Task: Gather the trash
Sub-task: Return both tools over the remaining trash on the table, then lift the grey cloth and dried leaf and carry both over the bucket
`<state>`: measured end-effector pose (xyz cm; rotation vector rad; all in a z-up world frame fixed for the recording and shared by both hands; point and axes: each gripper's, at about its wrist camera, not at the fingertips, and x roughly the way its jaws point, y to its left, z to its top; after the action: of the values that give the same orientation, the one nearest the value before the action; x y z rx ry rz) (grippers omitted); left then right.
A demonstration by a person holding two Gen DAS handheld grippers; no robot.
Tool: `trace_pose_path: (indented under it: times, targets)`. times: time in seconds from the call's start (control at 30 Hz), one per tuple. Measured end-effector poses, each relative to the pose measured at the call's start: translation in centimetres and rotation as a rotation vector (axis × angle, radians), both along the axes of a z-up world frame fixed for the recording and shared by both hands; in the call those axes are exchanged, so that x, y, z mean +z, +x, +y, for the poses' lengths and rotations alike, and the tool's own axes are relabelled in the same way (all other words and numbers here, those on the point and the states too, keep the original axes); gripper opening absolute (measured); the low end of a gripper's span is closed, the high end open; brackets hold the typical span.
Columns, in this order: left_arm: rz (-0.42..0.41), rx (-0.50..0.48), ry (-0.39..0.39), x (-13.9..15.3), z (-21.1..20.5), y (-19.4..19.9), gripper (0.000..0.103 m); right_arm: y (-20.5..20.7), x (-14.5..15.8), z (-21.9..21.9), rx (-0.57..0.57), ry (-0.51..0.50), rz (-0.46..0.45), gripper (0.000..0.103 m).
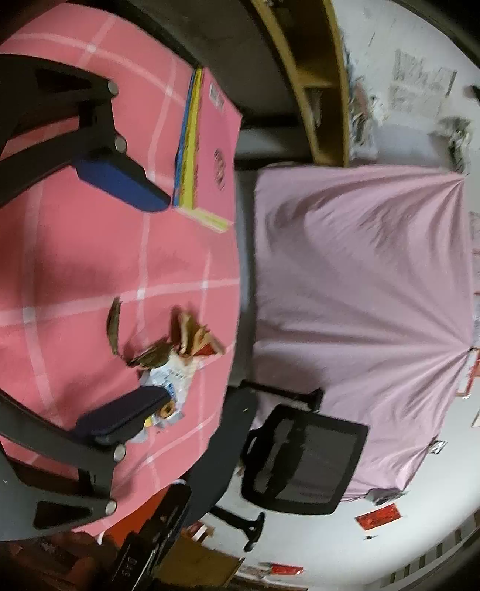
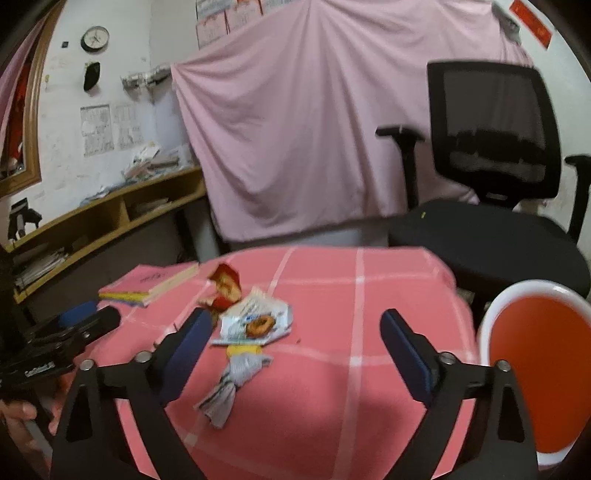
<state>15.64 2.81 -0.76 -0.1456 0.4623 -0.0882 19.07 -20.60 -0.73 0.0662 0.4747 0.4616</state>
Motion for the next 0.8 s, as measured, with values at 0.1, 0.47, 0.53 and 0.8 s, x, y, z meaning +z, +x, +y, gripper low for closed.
trace_pose_path:
  times: [0.1,0.47,0.53,0.8]
  targets:
    - [0.051,-0.042,-0.022,-0.4,-0.1,1.2,0.068,0.3,-0.4,0.6,0.038,-0.018,0.038,0.084]
    - [0.192,-0.165,-0.14,-1.1,-1.2,4.3,0.04,1.2,-1.6,2.1,0.107,-0.081,0.127,0.068]
    - [0.212,-0.166,-0.161,-1.4,-1.2,4.7,0.034,1.5,-1.9,2.2,0.109,-0.088,0.15,0.068]
    - [0.244,-0.186,-0.207,-1.1,-0.6,5.0,0.011,1.9,-2.6,3.0,0.154,-0.114,0.209,0.065]
